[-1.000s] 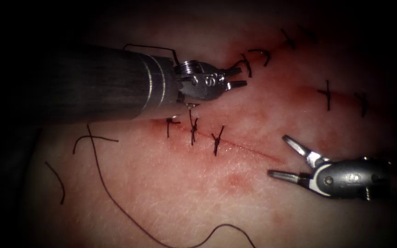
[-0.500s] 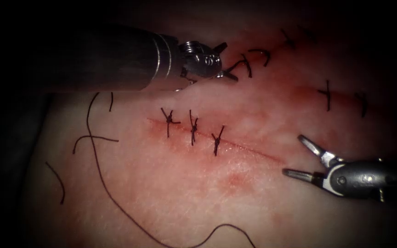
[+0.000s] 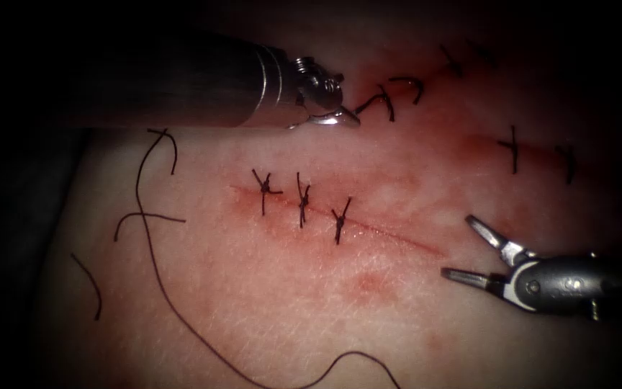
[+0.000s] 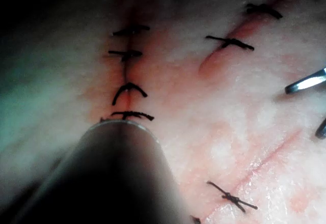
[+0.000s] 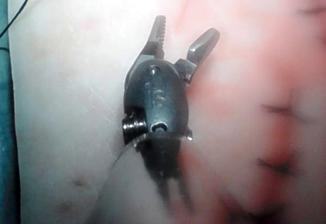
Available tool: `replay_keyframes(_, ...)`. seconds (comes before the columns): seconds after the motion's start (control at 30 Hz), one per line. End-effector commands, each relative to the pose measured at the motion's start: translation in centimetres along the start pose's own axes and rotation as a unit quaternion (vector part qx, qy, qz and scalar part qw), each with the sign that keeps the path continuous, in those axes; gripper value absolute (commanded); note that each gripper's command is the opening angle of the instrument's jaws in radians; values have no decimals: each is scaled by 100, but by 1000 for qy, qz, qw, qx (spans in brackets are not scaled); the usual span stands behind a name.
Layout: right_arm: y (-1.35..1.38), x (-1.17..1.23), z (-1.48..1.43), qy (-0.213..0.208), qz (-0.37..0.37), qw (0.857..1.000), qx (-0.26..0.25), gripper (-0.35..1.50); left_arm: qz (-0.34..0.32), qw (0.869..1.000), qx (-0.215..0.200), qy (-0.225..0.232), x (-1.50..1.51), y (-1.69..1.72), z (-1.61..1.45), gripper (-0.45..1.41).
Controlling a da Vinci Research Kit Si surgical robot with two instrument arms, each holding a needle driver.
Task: Wound Closure
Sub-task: Pick up the needle with the left gripper, then hand the needle over to the right needle driver.
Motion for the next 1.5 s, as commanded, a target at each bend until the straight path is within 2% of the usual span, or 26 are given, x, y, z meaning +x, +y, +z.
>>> replay_keyframes(0.03,-9,-5,6,1,0,1000,1,79,-2,1000,-17,-9,4,5,16,17)
replay_keyframes(0.13,-11,-6,6,2,-1,1000,0,78,0,999,-23,-22,4,8,26,15)
replay_keyframes(0.27,-11,-8,4,2,-1,1000,0,74,-4,999,-35,-37,-2,5,38,-1)
replay_keyframes(0.3,-11,-8,4,2,-1,1000,0,73,-6,998,-42,-43,-6,1,40,-28)
replay_keyframes(0.33,-11,-8,4,2,-1,1000,0,73,-10,998,-45,-43,-9,0,40,-43)
replay_keyframes(0.53,-12,-7,4,1,5,1000,0,68,-10,997,-51,-51,-7,-2,34,-45)
replay_keyframes(0.67,-10,-6,2,1,14,1000,2,66,44,997,-58,-3,-1,16,10,-45)
replay_keyframes(0.77,-6,-3,0,-1,39,999,5,68,104,991,-68,49,4,40,-24,-45)
replay_keyframes(0.9,0,2,-1,-5,89,996,11,91,163,977,-90,105,4,65,-59,-45)
replay_keyframes(0.97,5,6,-1,0,109,994,23,98,178,971,-97,125,1,77,-77,-45)
replay_keyframes(1.07,13,15,1,2,137,990,35,123,199,965,-97,139,-3,88,-97,-45)
replay_keyframes(1.1,16,17,2,6,147,988,43,125,214,960,-99,154,-4,91,-103,-45)
replay_keyframes(1.2,24,25,6,24,207,975,83,128,263,938,-114,194,-6,98,-114,-45)
replay_keyframes(1.23,32,29,11,29,247,962,115,128,303,922,-115,212,-8,102,-117,-45)
replay_keyframes(1.37,46,34,23,21,322,932,163,128,350,898,-118,240,-18,110,-122,-45)
replay_keyframes(1.4,48,35,26,22,342,922,179,128,360,892,-118,246,-21,111,-124,-45)
replay_keyframes(1.43,51,36,34,21,380,901,207,128,378,882,-118,257,-25,115,-128,-45)
replay_keyframes(1.47,50,37,38,20,385,897,215,128,387,876,-118,263,-28,118,-131,-45)
replay_keyframes(1.5,48,38,47,20,400,885,237,130,405,865,-116,274,-31,121,-137,-45)
